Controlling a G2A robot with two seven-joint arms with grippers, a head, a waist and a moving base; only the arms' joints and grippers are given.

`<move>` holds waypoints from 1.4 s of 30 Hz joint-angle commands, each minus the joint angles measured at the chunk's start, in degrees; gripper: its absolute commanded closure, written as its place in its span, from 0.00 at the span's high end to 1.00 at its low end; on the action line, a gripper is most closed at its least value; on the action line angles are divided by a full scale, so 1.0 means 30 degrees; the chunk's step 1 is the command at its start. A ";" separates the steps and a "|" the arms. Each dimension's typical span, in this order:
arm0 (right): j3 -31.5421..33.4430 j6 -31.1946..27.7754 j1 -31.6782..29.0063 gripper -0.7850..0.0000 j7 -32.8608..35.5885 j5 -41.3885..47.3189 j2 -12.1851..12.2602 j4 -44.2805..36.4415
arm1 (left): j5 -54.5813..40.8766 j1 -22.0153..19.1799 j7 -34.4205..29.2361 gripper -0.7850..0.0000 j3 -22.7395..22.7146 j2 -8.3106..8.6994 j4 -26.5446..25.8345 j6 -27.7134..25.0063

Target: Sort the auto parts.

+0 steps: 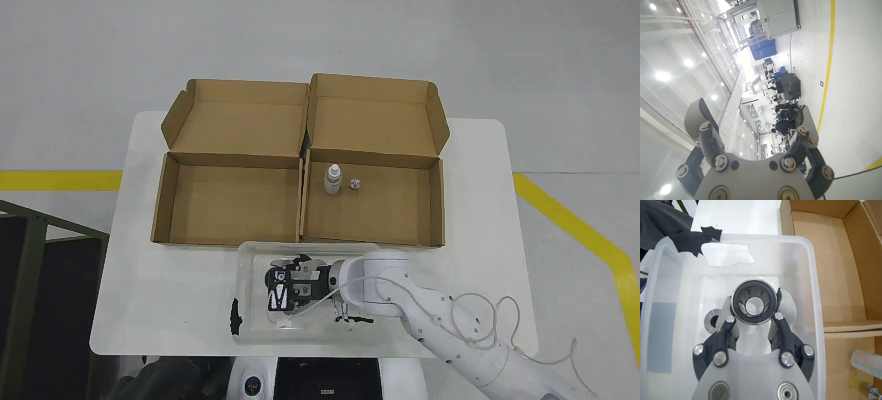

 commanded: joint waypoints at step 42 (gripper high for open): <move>0.2346 -0.1114 0.1463 0.00 -0.2506 0.1117 0.0095 -0.1753 | 0.0000 0.0000 0.0000 1.00 0.0000 0.0000 0.0000 0.0000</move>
